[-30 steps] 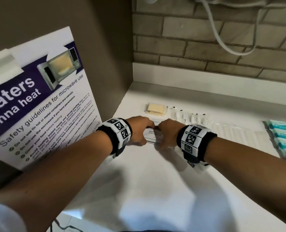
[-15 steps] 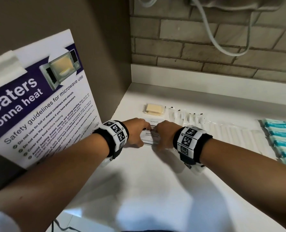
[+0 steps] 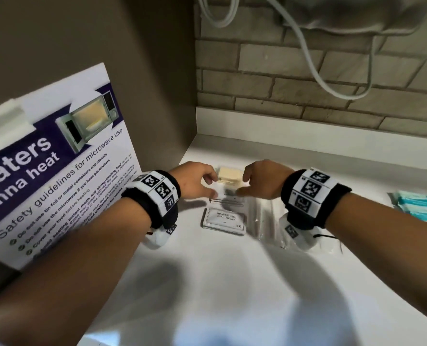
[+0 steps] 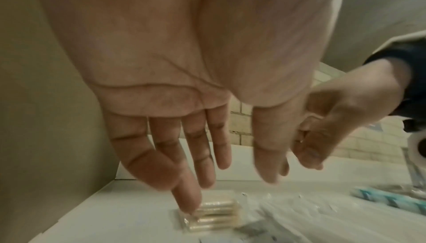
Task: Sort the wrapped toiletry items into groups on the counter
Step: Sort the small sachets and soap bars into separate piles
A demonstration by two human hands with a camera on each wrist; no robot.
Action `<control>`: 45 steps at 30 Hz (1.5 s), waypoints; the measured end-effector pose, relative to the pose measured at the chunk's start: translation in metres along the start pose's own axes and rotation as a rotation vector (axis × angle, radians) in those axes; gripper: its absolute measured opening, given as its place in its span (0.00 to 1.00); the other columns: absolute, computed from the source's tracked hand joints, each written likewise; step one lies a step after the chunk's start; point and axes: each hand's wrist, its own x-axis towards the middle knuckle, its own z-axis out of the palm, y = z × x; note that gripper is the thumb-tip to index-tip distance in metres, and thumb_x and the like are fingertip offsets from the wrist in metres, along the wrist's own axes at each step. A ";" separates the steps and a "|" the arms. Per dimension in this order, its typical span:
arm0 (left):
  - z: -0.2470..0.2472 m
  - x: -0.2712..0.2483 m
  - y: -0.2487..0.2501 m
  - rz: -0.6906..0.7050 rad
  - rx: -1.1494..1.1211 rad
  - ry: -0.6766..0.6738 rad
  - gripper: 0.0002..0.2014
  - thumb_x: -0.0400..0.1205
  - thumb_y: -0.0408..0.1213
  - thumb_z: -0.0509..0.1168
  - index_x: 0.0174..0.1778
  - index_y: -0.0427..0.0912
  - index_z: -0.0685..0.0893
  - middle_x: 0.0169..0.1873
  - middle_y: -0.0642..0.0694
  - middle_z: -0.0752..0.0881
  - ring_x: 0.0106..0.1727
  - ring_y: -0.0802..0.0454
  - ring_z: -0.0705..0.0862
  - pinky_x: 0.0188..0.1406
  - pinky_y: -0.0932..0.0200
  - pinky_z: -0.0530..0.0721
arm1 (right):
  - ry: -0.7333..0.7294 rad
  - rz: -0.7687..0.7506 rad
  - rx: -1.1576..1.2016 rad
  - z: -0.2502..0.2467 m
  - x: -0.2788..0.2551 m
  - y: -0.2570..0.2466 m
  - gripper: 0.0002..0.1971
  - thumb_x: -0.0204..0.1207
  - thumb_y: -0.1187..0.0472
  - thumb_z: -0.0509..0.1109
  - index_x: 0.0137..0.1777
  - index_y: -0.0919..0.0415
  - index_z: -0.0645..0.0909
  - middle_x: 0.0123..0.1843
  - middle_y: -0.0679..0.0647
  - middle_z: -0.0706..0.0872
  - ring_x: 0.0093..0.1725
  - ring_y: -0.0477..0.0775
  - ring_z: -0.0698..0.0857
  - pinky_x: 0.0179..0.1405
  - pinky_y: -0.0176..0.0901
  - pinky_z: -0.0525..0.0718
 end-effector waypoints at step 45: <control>-0.023 0.111 -0.001 0.025 0.054 0.069 0.22 0.66 0.36 0.78 0.57 0.47 0.84 0.44 0.52 0.83 0.44 0.51 0.80 0.42 0.64 0.73 | -0.061 -0.082 0.453 0.011 0.137 0.023 0.38 0.60 0.46 0.85 0.65 0.58 0.71 0.54 0.50 0.83 0.53 0.52 0.82 0.50 0.43 0.78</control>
